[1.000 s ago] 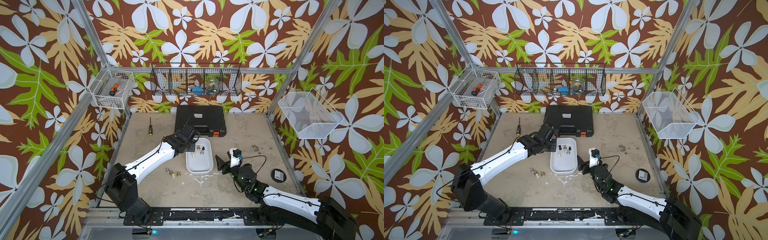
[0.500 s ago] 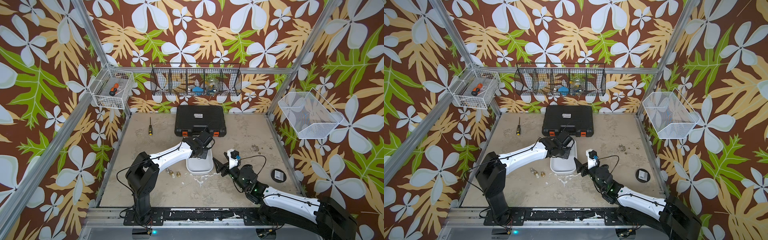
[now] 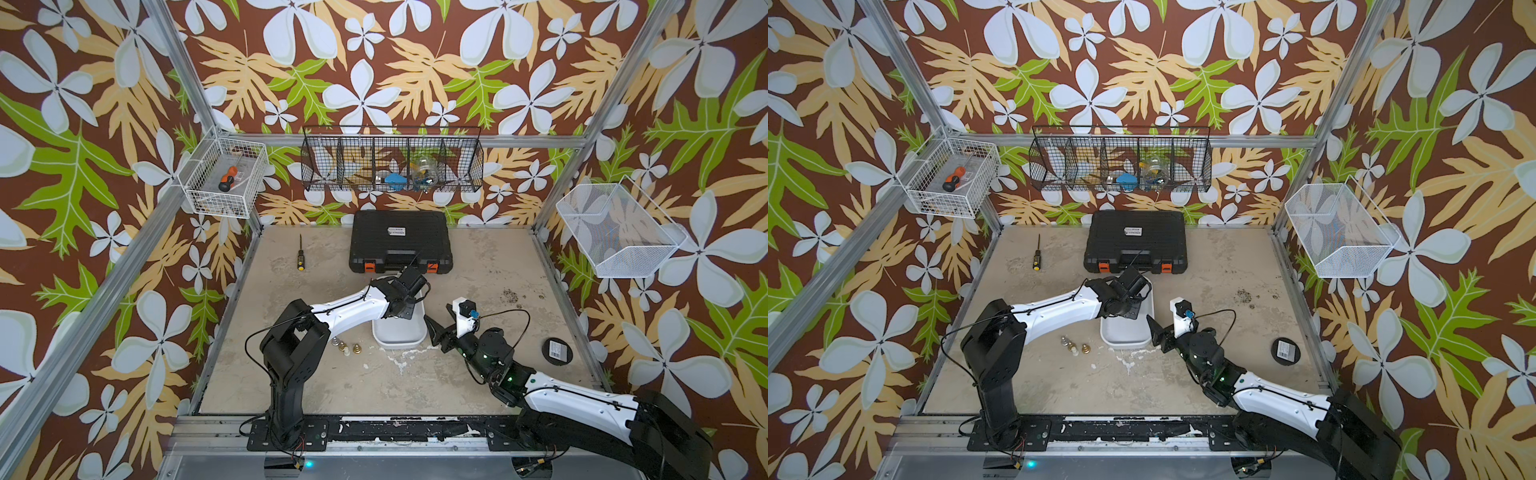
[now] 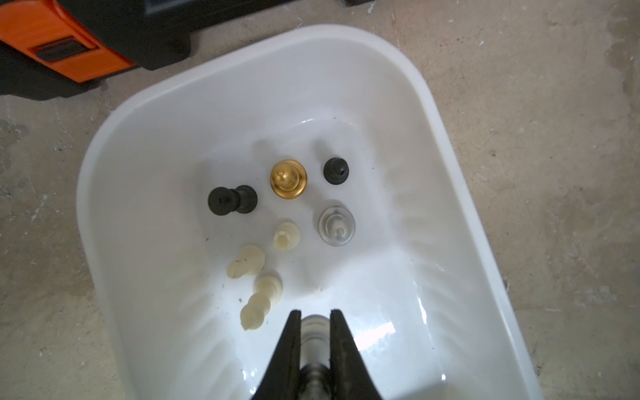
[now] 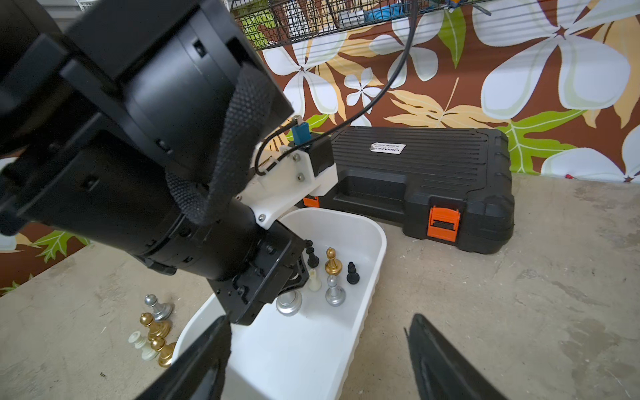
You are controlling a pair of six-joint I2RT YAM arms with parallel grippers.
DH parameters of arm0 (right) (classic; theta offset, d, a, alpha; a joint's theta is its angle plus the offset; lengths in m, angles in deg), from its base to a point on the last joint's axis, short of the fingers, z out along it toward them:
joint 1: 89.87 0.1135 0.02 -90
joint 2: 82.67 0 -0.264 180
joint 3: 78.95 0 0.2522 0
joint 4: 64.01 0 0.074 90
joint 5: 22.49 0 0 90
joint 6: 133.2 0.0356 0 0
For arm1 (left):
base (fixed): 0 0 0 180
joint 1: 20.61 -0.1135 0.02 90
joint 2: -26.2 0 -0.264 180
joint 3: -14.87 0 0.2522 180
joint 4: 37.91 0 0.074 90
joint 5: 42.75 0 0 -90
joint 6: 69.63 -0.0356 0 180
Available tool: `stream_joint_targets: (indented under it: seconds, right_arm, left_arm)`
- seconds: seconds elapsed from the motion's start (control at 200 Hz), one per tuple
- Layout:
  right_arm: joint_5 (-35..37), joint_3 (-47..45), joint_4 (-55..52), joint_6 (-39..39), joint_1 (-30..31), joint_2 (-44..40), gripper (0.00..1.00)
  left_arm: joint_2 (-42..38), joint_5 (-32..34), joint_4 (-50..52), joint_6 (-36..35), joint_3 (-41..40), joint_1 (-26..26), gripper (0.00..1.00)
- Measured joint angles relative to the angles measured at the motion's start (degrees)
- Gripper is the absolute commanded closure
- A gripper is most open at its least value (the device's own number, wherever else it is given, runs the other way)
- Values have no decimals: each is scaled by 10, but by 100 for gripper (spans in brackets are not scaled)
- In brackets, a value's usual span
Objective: Put the chess pieces into the storage box
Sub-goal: Place the chess piece in the storage box.
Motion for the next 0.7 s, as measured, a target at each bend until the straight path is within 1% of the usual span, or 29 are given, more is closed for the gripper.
stream_joint_targets:
  seconds: [0.25,0.435,0.701]
  right_arm:
    - [0,0,0,0,0,-3,20]
    - [-1,0,0,0,0,-4,20]
    - [-3,0,0,0,0,-3,20]
  left_arm:
    - [3,4,-32,0,-13,-10,91]
    - [7,-7,-55,0,-23,-21,91]
    - [16,-13,-70,-2,-30,-22,91]
